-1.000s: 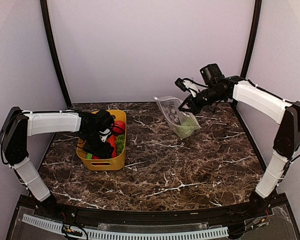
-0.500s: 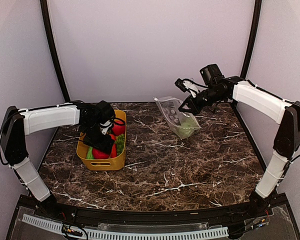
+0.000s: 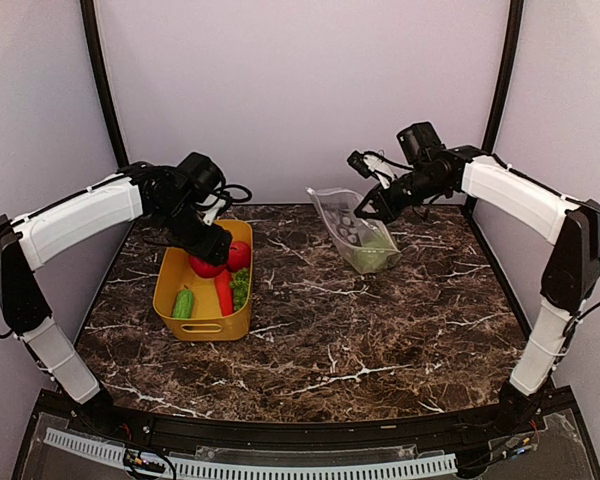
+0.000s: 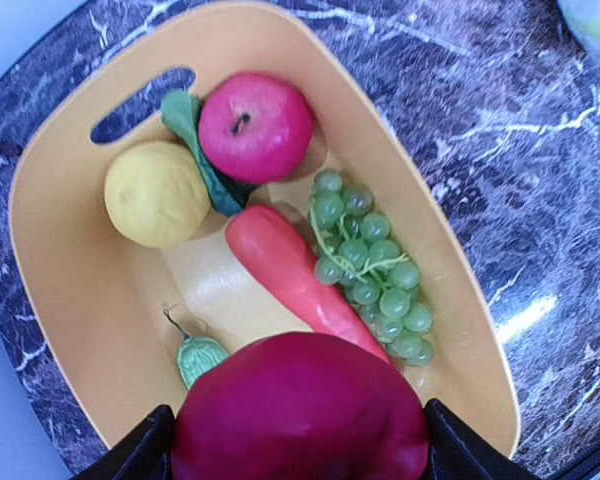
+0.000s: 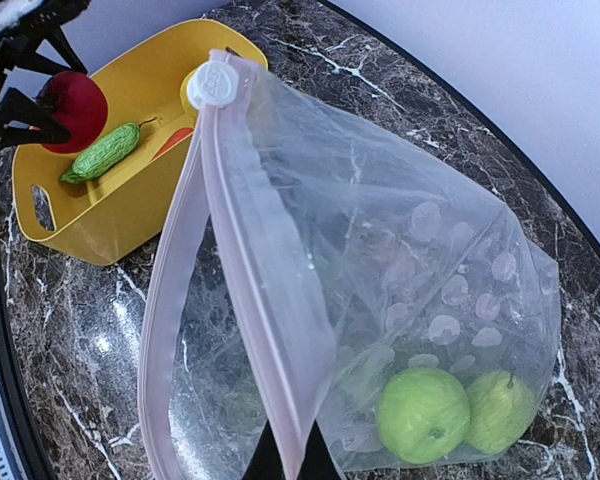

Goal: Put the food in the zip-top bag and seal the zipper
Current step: Pick up the fake fruit from the bin, then place the fake fruit in the zipper food storage bag, then adjust the zipper food storage bag at the center of the board, then pick up the fake vegetable from the bin.

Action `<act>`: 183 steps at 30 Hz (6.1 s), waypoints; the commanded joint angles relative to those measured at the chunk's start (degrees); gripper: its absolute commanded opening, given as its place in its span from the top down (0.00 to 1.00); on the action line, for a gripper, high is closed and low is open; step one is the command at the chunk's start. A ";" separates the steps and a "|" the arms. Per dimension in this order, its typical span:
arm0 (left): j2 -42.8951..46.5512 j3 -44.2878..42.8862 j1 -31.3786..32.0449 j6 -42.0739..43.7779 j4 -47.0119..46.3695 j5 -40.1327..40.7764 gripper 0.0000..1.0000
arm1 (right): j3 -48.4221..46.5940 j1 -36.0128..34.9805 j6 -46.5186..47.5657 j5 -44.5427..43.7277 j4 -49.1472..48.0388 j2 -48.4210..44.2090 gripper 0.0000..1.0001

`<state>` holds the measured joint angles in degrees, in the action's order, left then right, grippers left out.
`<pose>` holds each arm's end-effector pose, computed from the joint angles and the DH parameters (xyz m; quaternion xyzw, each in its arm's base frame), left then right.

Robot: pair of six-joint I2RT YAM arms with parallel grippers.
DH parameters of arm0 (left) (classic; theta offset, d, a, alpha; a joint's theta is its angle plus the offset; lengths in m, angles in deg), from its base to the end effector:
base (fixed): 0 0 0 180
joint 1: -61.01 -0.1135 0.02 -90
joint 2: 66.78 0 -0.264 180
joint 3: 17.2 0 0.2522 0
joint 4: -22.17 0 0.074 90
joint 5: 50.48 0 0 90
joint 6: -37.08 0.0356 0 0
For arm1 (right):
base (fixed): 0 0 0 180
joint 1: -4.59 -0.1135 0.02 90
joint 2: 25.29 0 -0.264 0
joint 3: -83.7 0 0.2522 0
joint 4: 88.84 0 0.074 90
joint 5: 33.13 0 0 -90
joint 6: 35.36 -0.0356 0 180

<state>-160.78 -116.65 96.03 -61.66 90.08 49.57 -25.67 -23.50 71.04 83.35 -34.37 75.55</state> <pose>0.2819 -0.1900 0.3041 0.1996 0.9469 -0.0094 0.2517 0.3390 0.1989 0.3341 -0.4211 0.8027 0.2484 0.3416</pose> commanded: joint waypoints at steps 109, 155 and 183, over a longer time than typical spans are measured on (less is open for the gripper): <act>-3.90 1.58 6.98 -12.88 -67.94 -17.64 0.12 | -25.76 -3.80 -3.21 -11.86 11.59 11.77 1.00; -3.02 11.12 -4.26 -15.52 -0.45 4.69 0.30 | -17.54 -6.57 0.73 -8.28 3.48 8.28 1.00; -11.90 16.99 -4.26 -16.70 -5.79 12.50 0.49 | -18.63 -7.85 1.03 -9.25 4.55 10.34 1.00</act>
<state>-172.23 -100.68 92.01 -78.09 84.83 61.37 -43.59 -30.83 72.33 74.22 -29.23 84.86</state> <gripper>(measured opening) 0.524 0.003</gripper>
